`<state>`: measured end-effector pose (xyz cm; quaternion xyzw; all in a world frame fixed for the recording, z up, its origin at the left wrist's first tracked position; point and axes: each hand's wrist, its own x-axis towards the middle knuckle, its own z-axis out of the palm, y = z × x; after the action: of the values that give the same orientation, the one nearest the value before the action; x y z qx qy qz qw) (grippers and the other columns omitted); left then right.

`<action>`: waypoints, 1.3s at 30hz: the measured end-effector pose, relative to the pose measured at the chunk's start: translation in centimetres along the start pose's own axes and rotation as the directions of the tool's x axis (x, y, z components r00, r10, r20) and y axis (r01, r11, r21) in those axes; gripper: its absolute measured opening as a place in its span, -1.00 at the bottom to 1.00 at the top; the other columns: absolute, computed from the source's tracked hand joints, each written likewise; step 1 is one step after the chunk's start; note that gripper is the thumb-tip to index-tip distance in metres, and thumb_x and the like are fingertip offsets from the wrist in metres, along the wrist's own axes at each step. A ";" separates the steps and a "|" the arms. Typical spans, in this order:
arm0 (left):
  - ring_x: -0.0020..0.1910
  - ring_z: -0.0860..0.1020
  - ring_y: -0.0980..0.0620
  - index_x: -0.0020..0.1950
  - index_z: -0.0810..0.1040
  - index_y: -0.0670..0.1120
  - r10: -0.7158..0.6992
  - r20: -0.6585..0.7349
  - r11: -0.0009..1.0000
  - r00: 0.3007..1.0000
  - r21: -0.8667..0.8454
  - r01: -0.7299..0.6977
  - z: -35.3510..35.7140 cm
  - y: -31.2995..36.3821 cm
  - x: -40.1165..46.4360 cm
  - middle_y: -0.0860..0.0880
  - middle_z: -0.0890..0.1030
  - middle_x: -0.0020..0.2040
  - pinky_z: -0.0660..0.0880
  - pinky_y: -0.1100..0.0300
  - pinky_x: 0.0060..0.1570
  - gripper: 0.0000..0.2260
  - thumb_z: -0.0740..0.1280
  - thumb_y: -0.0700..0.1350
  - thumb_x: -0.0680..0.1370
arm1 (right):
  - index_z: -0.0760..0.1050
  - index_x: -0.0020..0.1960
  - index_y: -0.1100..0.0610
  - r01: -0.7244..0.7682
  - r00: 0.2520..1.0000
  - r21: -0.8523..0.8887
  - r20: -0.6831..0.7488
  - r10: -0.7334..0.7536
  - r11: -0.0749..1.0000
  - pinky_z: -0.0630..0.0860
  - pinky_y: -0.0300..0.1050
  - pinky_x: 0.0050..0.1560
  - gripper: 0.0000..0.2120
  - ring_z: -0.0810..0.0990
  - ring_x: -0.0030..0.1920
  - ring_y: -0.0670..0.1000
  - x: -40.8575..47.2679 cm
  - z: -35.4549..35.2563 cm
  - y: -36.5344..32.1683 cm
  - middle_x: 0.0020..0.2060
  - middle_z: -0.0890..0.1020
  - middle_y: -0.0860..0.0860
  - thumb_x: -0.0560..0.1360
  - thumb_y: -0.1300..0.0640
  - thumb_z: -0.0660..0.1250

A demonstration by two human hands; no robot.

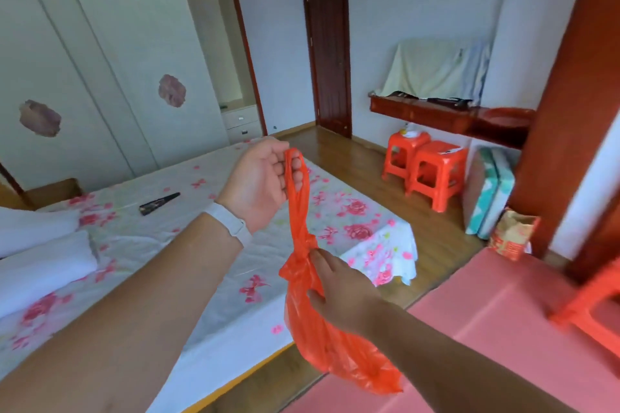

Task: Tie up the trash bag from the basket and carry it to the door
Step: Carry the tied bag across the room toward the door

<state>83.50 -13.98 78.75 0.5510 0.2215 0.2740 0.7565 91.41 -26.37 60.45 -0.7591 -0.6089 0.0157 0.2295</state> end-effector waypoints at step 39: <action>-0.26 0.52 0.01 -0.02 0.49 -0.17 -0.238 0.488 0.968 0.840 0.049 0.245 48.4 -16.1 53.8 -0.06 0.54 -0.22 0.44 0.14 -0.10 -0.79 0.24 -0.06 0.47 | 0.19 0.50 0.05 -0.379 0.920 -0.174 -0.174 0.350 0.909 0.61 0.14 -0.12 -0.42 0.60 0.11 0.25 11.9 -19.4 64.1 0.33 0.48 0.08 0.52 -0.10 0.10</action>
<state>157.55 -16.92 75.83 0.5643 0.0879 0.0295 0.8204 159.15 -31.46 57.27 -0.8783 -0.4371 -0.0571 0.1851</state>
